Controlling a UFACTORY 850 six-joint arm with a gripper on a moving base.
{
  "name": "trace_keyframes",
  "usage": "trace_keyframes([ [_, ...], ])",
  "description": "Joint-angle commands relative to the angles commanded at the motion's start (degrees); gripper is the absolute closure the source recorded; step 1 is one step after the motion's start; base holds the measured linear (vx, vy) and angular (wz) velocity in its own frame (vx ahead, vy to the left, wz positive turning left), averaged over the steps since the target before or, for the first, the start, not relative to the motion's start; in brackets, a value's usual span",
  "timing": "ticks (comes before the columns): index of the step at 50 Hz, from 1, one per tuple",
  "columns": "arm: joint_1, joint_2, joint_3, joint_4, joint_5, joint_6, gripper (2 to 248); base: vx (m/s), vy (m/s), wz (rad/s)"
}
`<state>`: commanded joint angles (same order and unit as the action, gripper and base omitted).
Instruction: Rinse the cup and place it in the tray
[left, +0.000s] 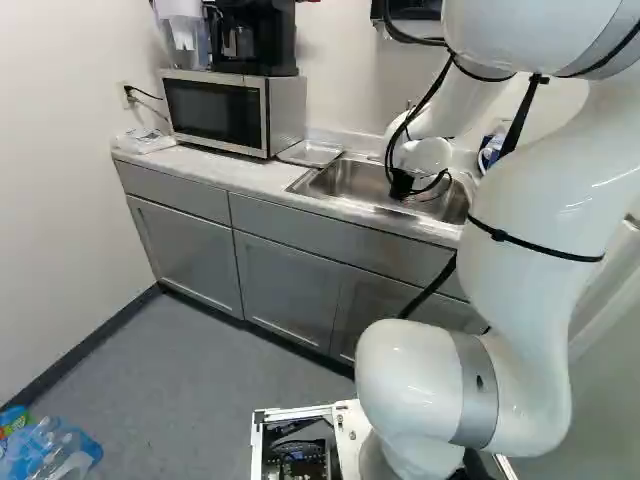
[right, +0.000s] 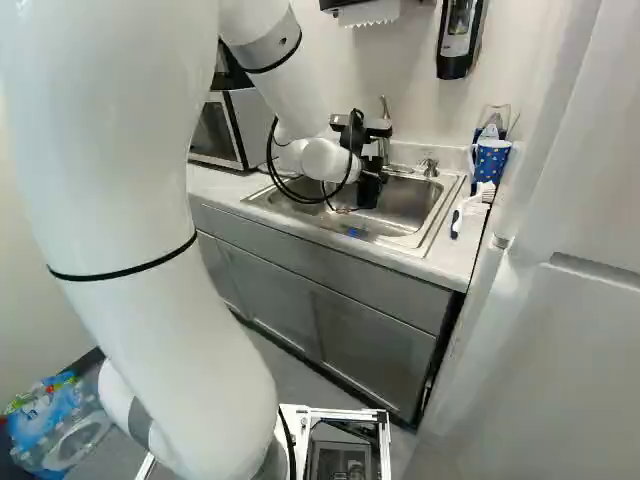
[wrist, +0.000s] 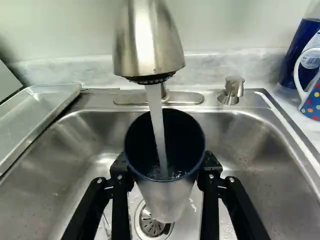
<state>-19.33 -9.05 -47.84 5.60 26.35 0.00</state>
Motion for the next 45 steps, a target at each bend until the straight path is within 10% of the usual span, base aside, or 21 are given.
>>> trace_keyframes([
  [45, 0.0, 0.0, 0.0, 0.0, 0.0, 0.0, 124, 0.0, 0.0, 0.0],
])
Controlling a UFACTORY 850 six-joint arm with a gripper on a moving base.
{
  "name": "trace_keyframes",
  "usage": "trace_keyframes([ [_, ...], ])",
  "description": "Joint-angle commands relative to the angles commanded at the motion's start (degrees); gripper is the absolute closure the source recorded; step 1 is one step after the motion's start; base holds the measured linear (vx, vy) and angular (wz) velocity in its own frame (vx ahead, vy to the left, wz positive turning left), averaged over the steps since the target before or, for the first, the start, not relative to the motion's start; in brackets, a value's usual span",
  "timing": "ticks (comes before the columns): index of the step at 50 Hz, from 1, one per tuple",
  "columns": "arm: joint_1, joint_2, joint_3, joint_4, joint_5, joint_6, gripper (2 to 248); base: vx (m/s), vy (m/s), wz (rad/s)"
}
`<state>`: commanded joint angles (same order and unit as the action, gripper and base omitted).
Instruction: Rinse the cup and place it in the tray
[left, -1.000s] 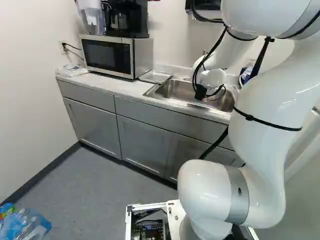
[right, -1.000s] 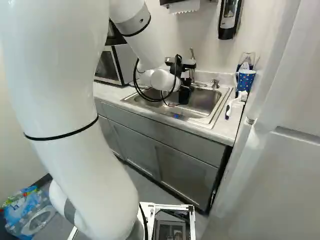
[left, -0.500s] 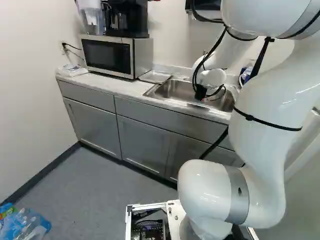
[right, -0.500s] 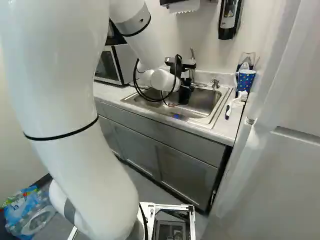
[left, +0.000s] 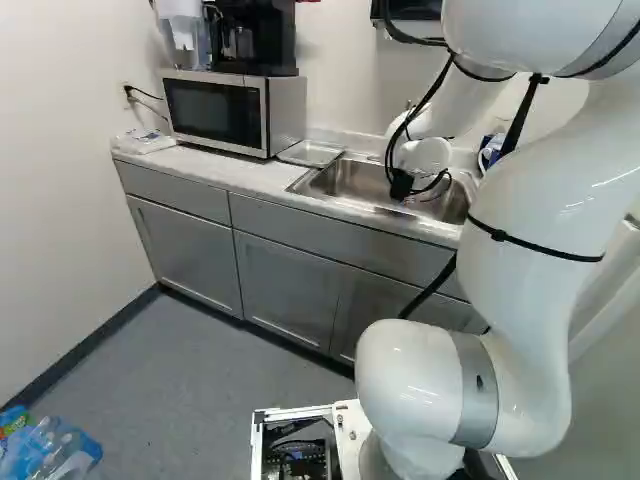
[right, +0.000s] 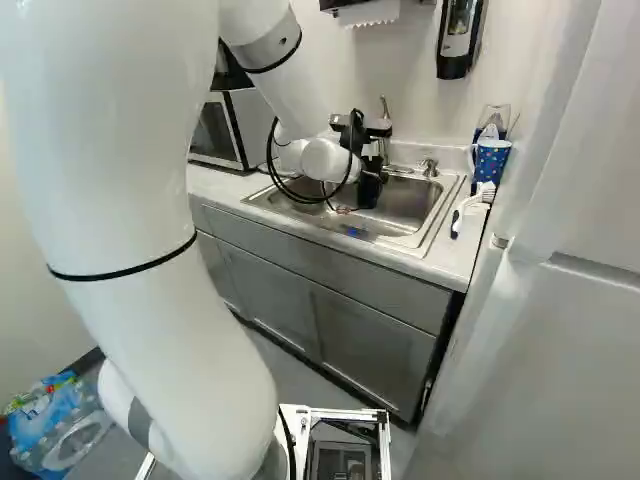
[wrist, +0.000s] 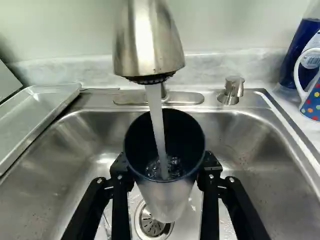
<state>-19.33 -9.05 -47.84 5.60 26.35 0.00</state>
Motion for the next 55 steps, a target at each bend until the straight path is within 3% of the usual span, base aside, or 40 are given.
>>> trace_keyframes([
  [55, 0.0, 0.0, 0.0, 0.0, 0.0, 0.0, 124, 0.0, 0.0, 0.0],
])
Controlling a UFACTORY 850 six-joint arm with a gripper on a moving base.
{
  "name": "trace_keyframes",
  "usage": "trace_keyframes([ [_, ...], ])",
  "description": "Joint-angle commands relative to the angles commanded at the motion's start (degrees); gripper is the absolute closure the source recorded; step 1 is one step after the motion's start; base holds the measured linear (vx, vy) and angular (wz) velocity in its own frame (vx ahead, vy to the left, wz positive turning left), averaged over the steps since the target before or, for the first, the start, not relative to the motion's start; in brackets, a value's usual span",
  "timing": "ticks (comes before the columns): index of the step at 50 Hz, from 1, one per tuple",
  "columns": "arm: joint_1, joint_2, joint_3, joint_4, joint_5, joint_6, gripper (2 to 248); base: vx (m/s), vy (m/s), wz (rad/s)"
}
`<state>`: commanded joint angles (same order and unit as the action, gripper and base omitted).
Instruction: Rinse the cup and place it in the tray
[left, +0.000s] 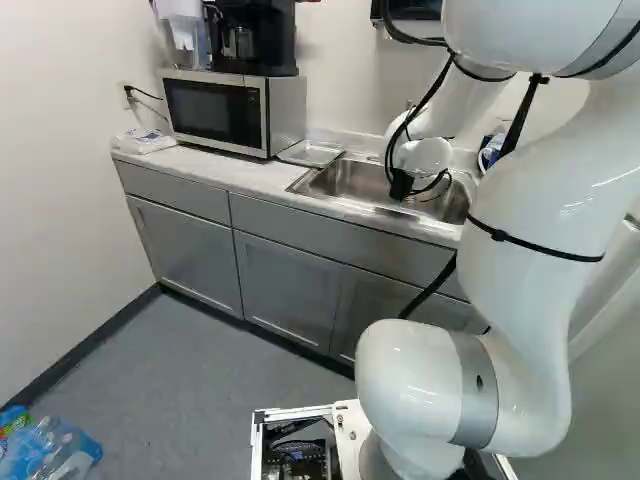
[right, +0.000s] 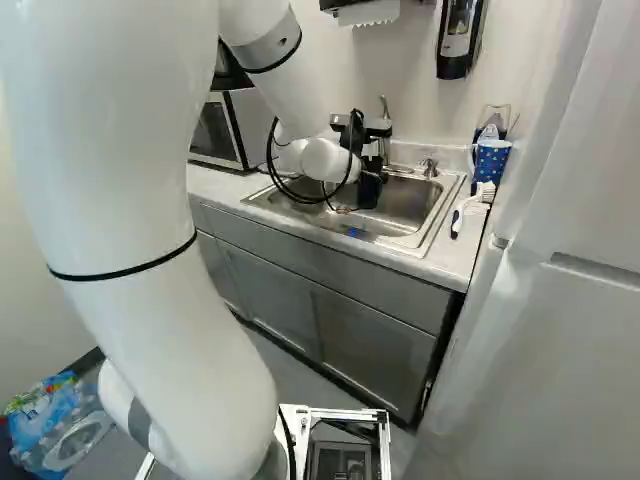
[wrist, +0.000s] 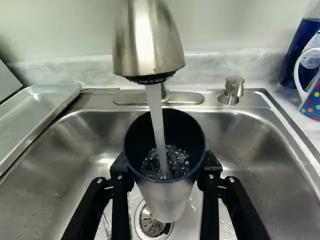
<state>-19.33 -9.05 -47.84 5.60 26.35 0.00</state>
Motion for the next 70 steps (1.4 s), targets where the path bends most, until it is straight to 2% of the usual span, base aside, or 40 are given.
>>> trace_keyframes([
  [70, 0.0, 0.0, 0.0, 0.0, 0.0, 0.0, 124, 0.0, 0.0, 0.0],
])
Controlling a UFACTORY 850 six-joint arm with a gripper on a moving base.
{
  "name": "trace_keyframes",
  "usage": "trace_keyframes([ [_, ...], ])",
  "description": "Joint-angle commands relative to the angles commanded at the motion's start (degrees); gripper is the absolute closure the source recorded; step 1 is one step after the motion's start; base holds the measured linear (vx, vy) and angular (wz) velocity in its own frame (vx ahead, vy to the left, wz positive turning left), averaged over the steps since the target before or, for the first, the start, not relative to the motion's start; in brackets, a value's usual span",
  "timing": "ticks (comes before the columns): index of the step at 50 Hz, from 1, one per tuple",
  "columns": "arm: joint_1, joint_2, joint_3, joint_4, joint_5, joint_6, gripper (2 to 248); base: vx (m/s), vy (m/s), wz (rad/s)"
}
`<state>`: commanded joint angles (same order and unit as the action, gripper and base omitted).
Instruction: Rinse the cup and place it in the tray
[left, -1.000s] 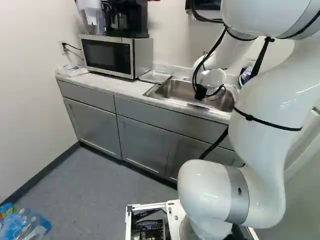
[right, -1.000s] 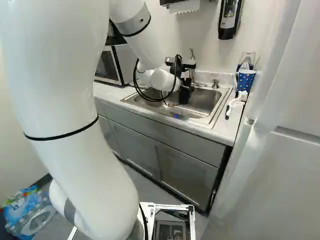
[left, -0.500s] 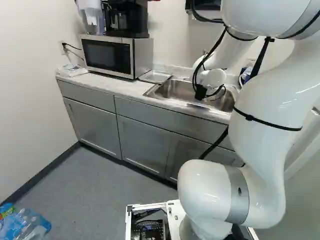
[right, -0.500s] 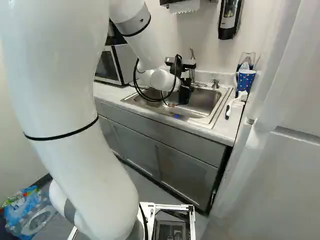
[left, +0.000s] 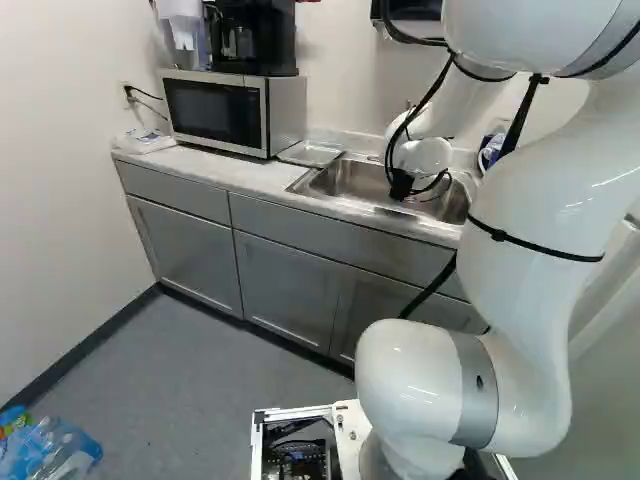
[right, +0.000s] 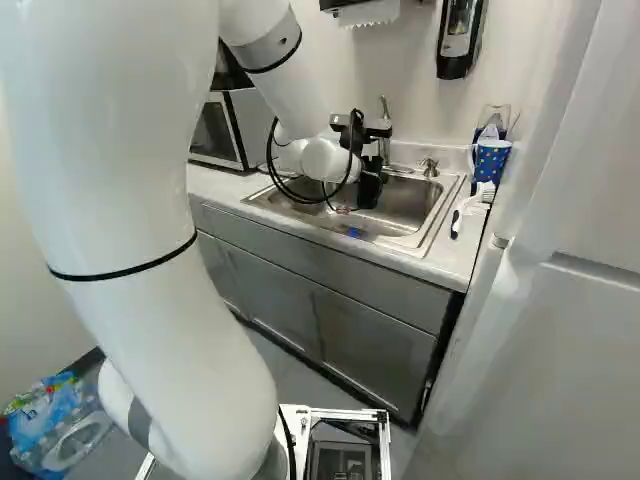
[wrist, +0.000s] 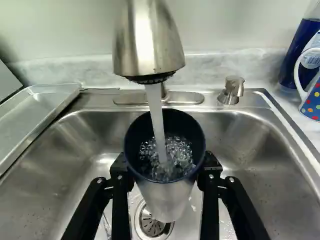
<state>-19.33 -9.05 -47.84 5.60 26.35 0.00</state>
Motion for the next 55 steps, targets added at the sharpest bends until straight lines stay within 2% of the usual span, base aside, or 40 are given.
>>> trace_keyframes([
  [55, 0.0, 0.0, 0.0, 0.0, 0.0, 0.0, 124, 0.0, 0.0, 0.0],
])
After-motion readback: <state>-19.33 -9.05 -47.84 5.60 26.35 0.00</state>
